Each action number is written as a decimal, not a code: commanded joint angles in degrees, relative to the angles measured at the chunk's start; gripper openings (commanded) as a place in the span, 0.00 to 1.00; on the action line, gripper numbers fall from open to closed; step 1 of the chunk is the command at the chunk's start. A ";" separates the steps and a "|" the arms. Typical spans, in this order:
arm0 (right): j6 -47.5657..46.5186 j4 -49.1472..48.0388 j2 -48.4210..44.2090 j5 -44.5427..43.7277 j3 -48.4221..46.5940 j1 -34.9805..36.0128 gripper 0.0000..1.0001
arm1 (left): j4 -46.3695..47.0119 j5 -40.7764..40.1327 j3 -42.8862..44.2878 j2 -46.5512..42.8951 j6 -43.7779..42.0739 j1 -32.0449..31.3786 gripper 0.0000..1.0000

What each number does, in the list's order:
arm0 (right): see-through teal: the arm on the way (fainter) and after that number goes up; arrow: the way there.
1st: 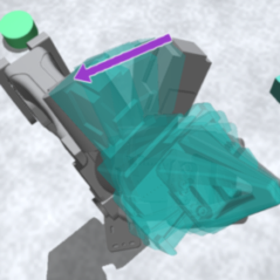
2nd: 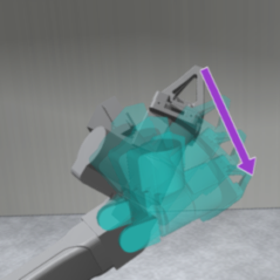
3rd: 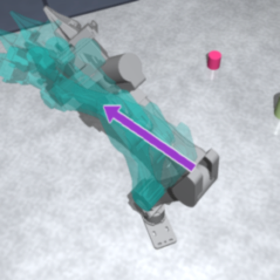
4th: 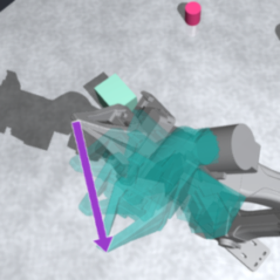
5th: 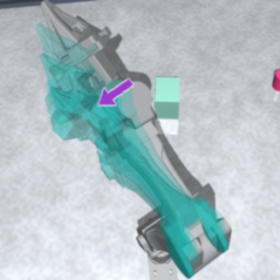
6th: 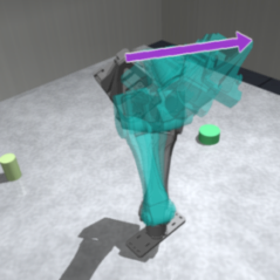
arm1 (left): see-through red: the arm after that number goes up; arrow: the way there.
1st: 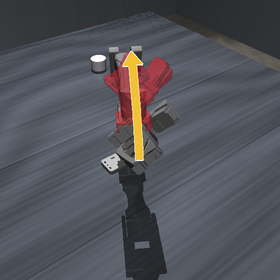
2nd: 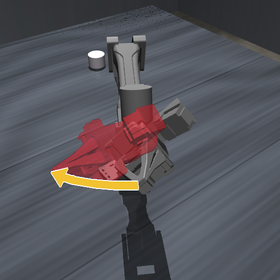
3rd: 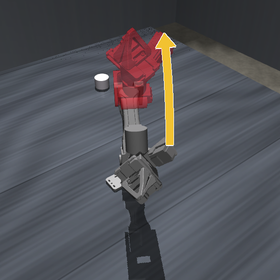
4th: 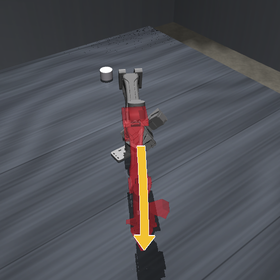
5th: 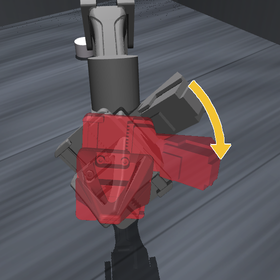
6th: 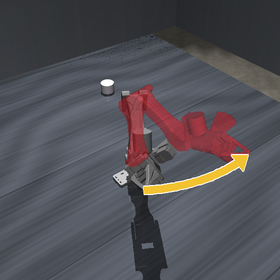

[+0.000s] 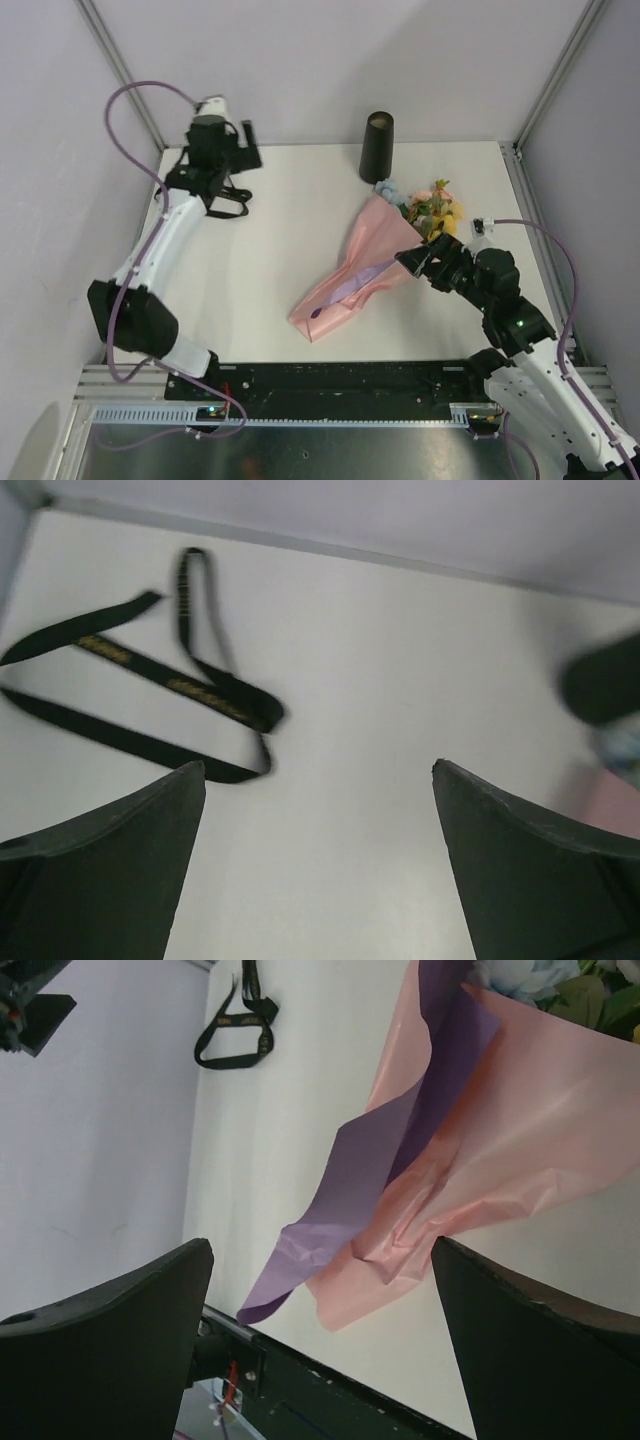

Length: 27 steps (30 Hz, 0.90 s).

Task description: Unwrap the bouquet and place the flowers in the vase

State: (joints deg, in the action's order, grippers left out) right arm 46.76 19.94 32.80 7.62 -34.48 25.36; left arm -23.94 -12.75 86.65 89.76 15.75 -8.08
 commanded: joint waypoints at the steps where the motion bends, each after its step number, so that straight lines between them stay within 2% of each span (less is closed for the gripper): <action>1: 6.77 -0.56 -3.16 -2.04 -0.33 0.03 0.97 | -2.18 2.16 -1.96 -8.43 -7.33 -13.52 1.00; 8: 8.16 1.98 -11.32 -4.89 -0.26 -0.18 0.97 | -3.33 2.25 -4.57 -10.67 -16.10 -37.16 1.00; 12: 7.87 3.86 -14.02 -7.18 -0.32 -0.24 0.97 | -3.36 2.83 -4.89 -8.61 -17.16 -45.74 0.98; 17: 5.55 6.78 -14.58 -8.44 -0.28 -0.18 0.97 | -3.31 4.87 -4.99 -5.80 -15.37 -51.08 0.94; 23: 3.90 8.40 -15.13 -9.80 1.02 -0.19 0.98 | -3.13 10.89 -6.08 -2.47 -12.34 -52.58 0.82; 27: 3.76 8.33 -15.19 -9.97 1.86 -0.21 0.98 | -2.66 12.13 -6.85 0.12 -12.00 -52.96 0.78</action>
State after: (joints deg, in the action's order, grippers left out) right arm 51.70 27.92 18.24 -0.67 -33.36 25.36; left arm -27.57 -3.77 80.66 87.92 2.59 -60.38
